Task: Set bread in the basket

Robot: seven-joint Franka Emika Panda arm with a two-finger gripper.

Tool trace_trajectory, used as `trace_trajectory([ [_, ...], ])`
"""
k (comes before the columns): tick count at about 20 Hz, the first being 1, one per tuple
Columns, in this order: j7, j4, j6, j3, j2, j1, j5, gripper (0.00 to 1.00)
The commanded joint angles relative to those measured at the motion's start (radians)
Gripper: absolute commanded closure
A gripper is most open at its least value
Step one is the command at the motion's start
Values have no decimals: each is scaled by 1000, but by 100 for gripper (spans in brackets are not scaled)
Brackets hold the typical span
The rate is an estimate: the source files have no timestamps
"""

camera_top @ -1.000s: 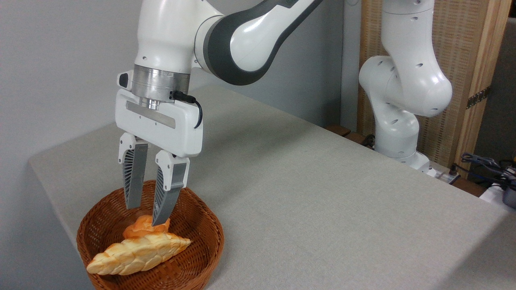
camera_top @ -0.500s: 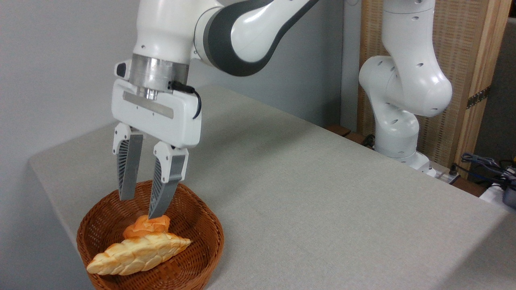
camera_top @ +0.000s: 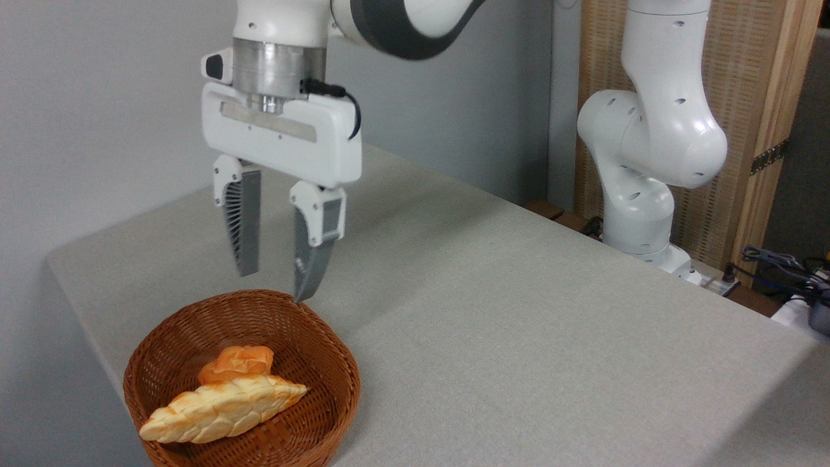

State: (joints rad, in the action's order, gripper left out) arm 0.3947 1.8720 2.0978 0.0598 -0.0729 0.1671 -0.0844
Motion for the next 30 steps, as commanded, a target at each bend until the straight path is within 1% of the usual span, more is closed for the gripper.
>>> trace_trajectory([
  [1,26,-76,-195,6,1,8,41,0],
  [7,124,-80,-304,5,-13,9,40,0],
  [9,157,-125,-353,6,-8,9,43,0],
  [13,188,-132,-377,6,-7,11,74,0],
  [19,248,-134,-452,9,-2,11,78,0],
  [26,248,-134,-473,9,2,11,88,0],
  [30,233,-134,-472,12,24,9,84,0],
])
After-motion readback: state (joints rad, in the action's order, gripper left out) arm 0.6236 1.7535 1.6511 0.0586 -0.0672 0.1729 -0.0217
